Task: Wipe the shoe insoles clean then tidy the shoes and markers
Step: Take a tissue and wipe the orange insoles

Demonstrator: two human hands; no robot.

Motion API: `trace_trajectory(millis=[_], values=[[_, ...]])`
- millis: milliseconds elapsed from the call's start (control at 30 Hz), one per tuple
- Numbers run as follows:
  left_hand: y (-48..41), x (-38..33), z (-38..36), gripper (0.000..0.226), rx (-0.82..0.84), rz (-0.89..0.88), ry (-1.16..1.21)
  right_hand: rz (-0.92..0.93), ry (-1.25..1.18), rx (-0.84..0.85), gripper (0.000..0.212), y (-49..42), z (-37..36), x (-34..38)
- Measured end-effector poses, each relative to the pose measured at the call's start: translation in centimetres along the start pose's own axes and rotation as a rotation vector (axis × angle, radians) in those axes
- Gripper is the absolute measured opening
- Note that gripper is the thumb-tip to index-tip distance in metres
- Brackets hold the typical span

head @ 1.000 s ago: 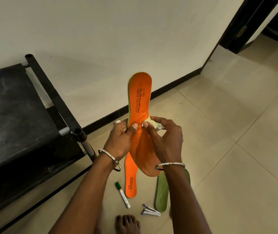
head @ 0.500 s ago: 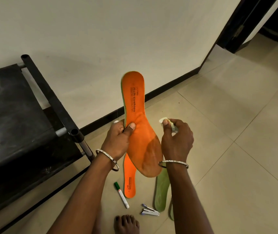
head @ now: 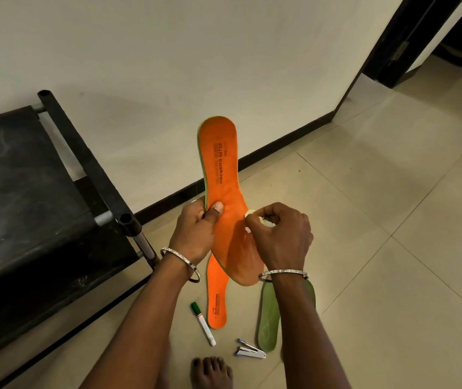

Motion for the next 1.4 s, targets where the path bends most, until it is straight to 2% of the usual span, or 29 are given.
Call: trace_trajectory(millis=[133, 367, 600, 767, 900, 1000, 1067, 1267, 1400], values=[[0.2, -0.2, -0.7, 0.021, 0.038, -0.012, -0.039, 0.077, -0.127, -0.005, 0.02, 0.2, -0.3, 1.1], [0.5, -0.5, -1.5, 0.027, 0.078, -0.022, -0.055, 0.192, -0.151, -0.058, 0.015, 1.0, -0.1, 2.8], [0.3, 0.0, -0.8, 0.024, 0.037, 0.009, -0.049, 0.114, -0.008, -0.03, 0.026, 1.1, -0.2, 2.6], [0.2, 0.1, -1.6, 0.022, 0.099, 0.009, -0.021, 0.207, -0.086, -0.105, 0.02, 1.3, 0.4, 3.3], [0.4, 0.0, -1.7, 0.028, 0.088, 0.0, -0.048, 0.198, 0.033, -0.122, 0.02, 1.3, 0.2, 3.0], [0.2, 0.2, -0.3, 0.028, 0.0, 0.006, -0.017, 0.11, 0.075, -0.068, 0.02, 1.1, -0.1, 1.9], [0.0, 0.2, 0.7, 0.021, -0.057, 0.014, 0.036, 0.069, 0.05, -0.012, 0.016, 0.8, -0.4, 1.1], [-0.1, 0.0, 2.4, 0.014, -0.155, 0.007, 0.18, -0.063, -0.195, 0.252, 0.008, 0.4, -2.2, 0.1], [0.2, 0.6, 1.8, 0.012, -0.142, 0.12, 0.407, -0.078, -0.258, 0.2, 0.006, 0.3, -1.6, 0.3]])
Point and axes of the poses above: each hand's wrist, its own y-axis away from the middle knuckle, its own z-axis out of the back of the hand, x = y × z, the point moved 9 cm from there along -y, towards the middle knuckle, and after that the axes turned 2 degrees about -z, right-handed, at the moved point
